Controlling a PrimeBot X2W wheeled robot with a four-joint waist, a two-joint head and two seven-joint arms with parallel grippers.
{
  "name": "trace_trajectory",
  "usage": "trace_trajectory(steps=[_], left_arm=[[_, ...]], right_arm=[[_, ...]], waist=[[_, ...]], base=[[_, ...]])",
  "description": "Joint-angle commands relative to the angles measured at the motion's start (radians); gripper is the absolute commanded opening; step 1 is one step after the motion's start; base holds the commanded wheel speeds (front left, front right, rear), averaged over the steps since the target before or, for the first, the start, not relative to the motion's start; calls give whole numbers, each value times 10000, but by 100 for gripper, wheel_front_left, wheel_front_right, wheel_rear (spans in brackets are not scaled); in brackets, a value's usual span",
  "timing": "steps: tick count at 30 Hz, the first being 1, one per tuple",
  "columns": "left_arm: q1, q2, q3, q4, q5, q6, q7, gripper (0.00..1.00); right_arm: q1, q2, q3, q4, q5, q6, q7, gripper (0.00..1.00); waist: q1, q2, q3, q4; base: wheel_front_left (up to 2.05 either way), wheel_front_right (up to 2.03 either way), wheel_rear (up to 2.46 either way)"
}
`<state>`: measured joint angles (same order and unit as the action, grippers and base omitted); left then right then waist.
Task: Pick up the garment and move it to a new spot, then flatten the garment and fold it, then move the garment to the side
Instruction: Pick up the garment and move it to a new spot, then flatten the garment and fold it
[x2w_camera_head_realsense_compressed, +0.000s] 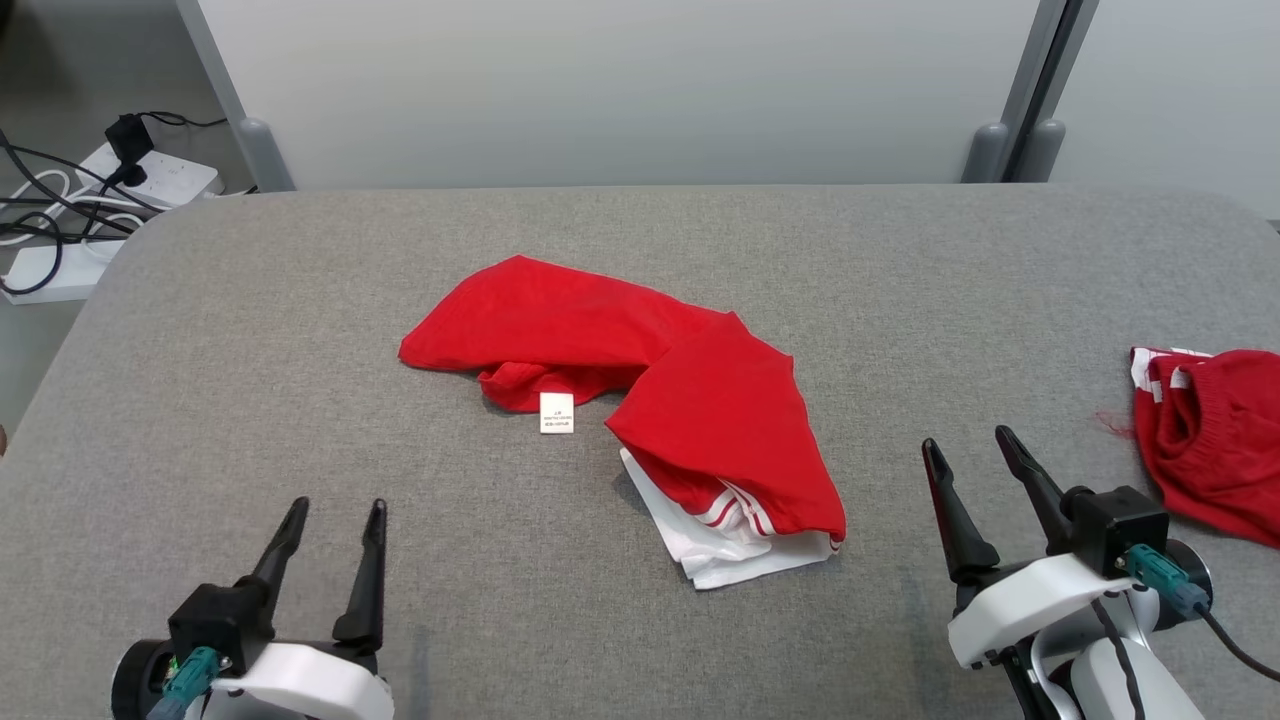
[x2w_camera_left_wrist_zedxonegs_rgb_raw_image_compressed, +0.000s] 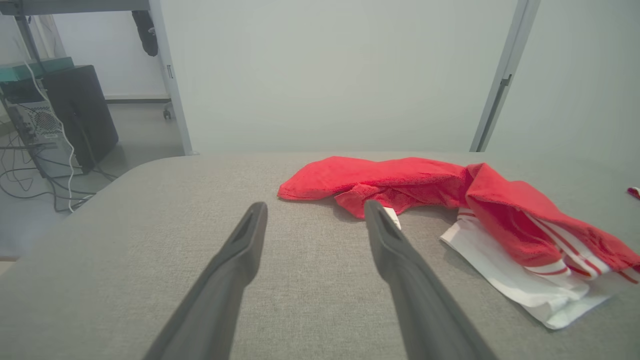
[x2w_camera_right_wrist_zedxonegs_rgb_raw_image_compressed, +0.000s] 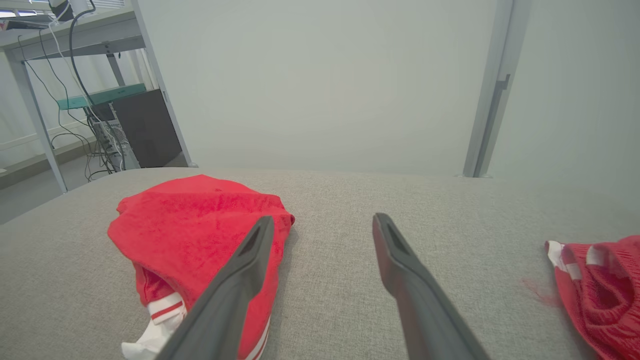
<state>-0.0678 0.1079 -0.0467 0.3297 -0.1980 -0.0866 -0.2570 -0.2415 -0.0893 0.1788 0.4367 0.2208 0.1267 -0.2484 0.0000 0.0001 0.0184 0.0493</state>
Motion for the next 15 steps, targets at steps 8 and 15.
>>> trace_trajectory(steps=[8, 15], left_arm=[[352, -368, 1141, -706, 161, 4, -47, 100], [134, -532, 1025, -592, 224, -194, -47, 100]], right_arm=[[196, 36, 808, -211, -14, 40, -133, 100], [-229, -14, 2618, 370, 168, 40, -133, 100]], waist=[[0, -1, -46, 165], [0, -1, 192, 854]], base=[[0, 0, 0], [0, 0, 0]])
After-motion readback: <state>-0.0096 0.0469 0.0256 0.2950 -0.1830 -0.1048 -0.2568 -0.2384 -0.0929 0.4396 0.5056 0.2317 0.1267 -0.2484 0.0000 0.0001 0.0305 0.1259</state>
